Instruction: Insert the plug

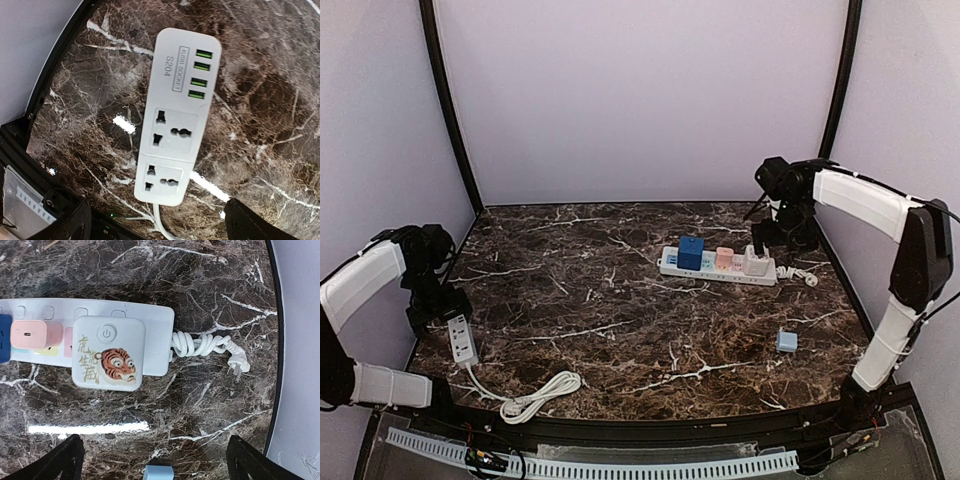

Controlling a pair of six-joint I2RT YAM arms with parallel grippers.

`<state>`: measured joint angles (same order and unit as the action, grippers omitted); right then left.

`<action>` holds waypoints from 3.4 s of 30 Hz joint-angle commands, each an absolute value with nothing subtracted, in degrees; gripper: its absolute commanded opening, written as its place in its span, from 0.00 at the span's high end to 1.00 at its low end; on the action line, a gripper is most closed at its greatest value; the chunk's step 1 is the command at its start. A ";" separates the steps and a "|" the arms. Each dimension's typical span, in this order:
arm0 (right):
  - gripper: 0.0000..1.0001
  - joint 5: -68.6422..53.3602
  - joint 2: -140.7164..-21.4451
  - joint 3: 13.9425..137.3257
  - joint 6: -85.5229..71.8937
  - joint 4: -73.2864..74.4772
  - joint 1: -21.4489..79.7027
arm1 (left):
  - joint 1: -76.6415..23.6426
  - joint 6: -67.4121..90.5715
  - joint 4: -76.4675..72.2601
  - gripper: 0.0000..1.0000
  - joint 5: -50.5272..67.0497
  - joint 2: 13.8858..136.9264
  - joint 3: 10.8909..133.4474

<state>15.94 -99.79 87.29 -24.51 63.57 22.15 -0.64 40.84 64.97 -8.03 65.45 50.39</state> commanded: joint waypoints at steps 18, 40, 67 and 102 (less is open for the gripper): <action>0.01 -2.45 -72.28 72.25 -30.83 66.90 21.88 | 5.04 40.88 42.98 0.19 -2.26 79.18 39.06; 0.01 -5.26 -67.15 64.84 -32.20 67.09 21.88 | -11.88 34.03 36.12 0.72 1.53 78.61 41.59; 0.01 -2.51 -60.08 62.28 -33.87 70.15 21.88 | -49.72 8.00 41.83 0.68 -2.67 111.33 80.83; 0.01 -2.82 -59.36 51.33 -42.83 68.16 21.88 | -66.45 -19.74 50.12 0.02 -15.88 125.95 104.82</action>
<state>-4.75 -58.63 52.45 -41.28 68.62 22.11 -66.13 -21.47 49.34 -13.65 128.29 103.28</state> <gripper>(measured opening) 0.986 0.967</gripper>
